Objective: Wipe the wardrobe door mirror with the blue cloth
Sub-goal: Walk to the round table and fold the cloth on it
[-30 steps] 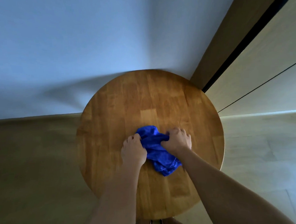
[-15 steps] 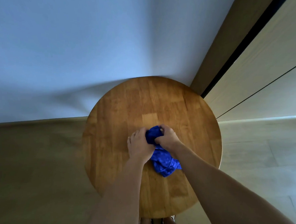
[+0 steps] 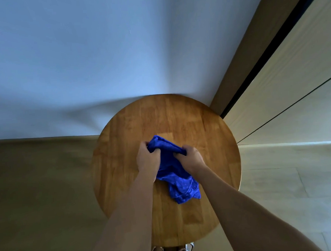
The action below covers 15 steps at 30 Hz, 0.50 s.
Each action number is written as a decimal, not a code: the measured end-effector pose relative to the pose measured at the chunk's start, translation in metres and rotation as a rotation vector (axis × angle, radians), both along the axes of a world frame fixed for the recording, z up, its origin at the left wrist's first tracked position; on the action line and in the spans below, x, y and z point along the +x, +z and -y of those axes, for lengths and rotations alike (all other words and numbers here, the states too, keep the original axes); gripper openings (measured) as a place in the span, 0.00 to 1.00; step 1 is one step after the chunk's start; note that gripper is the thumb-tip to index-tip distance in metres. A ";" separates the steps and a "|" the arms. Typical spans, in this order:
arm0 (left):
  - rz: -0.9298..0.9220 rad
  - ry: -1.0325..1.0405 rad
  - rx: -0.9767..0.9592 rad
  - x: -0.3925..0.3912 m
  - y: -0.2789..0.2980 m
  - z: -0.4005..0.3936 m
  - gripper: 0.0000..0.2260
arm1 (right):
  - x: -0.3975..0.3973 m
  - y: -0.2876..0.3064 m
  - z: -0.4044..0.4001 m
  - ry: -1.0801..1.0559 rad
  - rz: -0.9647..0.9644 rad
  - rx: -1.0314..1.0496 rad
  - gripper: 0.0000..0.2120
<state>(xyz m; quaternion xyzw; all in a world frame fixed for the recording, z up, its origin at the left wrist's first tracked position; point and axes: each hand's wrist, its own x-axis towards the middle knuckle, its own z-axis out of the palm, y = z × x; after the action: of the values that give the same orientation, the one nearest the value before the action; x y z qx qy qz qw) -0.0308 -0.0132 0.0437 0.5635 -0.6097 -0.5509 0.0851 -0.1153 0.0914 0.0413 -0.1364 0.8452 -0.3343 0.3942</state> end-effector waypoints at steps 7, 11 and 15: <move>-0.012 -0.217 0.037 -0.004 0.017 -0.008 0.13 | -0.001 0.031 0.033 -0.378 0.126 -0.190 0.07; -0.135 -0.486 0.266 -0.016 0.031 -0.007 0.28 | -0.015 0.048 0.039 -0.535 0.318 -0.222 0.15; -0.281 -0.364 0.310 -0.017 0.032 -0.011 0.30 | -0.024 0.052 0.031 -0.558 0.577 -0.268 0.19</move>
<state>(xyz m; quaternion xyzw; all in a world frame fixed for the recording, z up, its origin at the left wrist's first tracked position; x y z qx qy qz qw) -0.0475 -0.0017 0.0762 0.3689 -0.5916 -0.7166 -0.0187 -0.1395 0.0606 0.0937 0.1470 0.6537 -0.5595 0.4878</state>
